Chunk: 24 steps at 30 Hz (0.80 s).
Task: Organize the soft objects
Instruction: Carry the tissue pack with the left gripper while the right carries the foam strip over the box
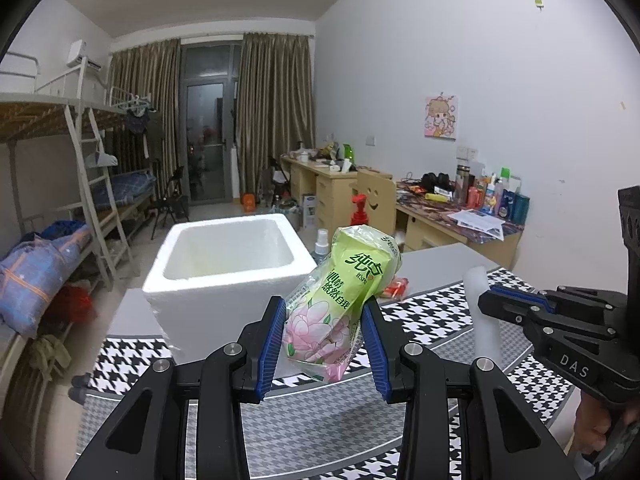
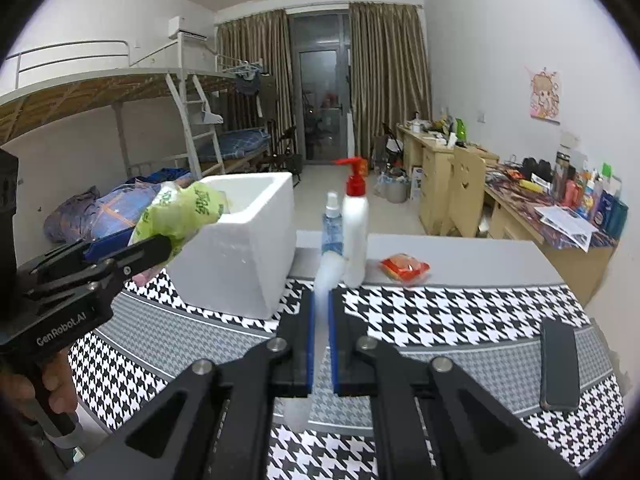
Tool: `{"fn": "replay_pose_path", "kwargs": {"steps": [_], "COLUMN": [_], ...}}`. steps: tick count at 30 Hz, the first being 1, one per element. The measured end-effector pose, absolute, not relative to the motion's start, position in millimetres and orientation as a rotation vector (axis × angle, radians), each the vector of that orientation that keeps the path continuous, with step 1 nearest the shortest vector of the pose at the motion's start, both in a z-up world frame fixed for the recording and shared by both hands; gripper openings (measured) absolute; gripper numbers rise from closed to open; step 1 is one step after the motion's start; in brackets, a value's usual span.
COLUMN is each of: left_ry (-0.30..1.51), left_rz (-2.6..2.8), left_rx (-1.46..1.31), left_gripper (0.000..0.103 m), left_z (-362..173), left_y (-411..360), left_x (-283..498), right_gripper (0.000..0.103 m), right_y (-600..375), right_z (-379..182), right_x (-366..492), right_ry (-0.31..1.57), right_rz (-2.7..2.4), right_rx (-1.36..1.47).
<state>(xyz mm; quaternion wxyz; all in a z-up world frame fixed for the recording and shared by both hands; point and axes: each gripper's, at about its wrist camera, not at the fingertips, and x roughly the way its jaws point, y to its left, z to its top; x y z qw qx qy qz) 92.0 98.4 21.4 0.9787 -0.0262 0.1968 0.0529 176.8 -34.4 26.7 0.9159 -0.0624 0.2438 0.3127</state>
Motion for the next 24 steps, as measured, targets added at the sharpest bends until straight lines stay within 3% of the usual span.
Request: {"fn": "replay_pose_path", "kwargs": {"steps": [24], "left_ry": [0.313], "left_rz": [0.159], "left_rx": [-0.012], "left_gripper": [0.04], "left_z": [51.8], "left_y": [107.2], "left_x": [86.0], "right_gripper": [0.009], "right_y": [-3.5], "right_z": [54.6], "right_x": [180.2], "right_ry": [0.435], "right_rz": [0.71], "right_rx": [-0.144]}}
